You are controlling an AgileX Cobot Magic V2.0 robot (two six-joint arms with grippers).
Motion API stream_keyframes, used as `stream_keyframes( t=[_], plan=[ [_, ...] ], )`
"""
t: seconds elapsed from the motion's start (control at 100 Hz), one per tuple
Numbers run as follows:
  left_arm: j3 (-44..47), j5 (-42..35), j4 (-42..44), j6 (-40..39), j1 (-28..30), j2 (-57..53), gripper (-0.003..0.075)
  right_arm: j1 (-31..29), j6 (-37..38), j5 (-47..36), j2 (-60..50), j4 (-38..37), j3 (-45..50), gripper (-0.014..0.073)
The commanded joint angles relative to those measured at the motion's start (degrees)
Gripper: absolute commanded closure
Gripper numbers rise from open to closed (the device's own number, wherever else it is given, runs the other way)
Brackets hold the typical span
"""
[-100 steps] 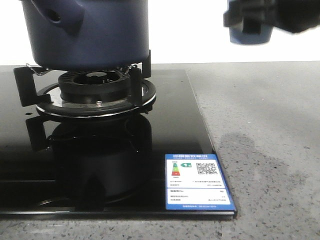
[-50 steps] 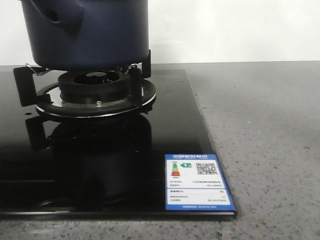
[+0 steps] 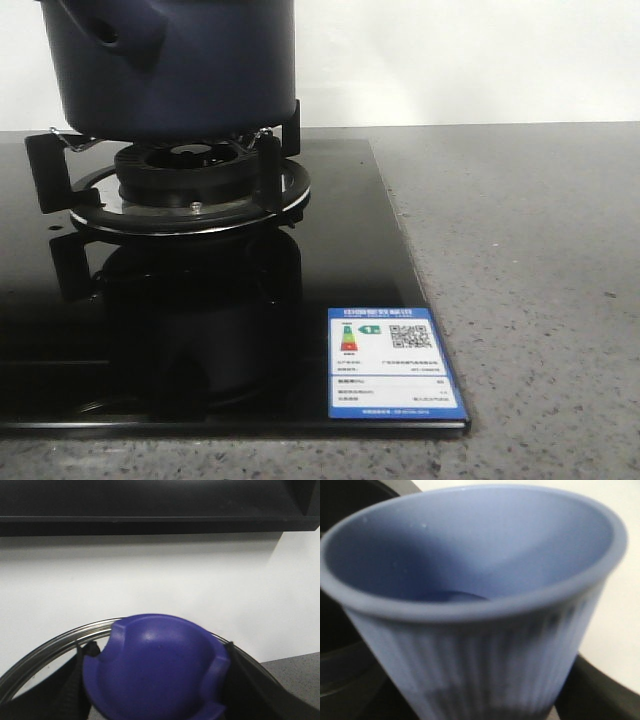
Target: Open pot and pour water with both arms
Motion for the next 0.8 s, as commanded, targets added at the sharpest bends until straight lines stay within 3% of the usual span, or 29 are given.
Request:
stream_keyframes(
  t=[0.0, 0.23, 0.79],
  plan=[
    [-2.1, -6.2, 0.1, -0.2, 0.2, -1.6, 0.0361, 1.5, -0.5, -0.3, -0.3, -6.9, -4.9, 0.0253],
    [-2.1, -6.2, 0.1, -0.2, 0.2, -1.6, 0.0362, 5.7, -0.5, 6.6, 3.9, -19.5, -9.9, 0.0253],
    [-2.1, -6.6, 0.1, -0.2, 0.2, -1.6, 0.0362, 8.5, -0.5, 6.0, 8.8, -45.8, -10.1, 0.0253]
  ],
)
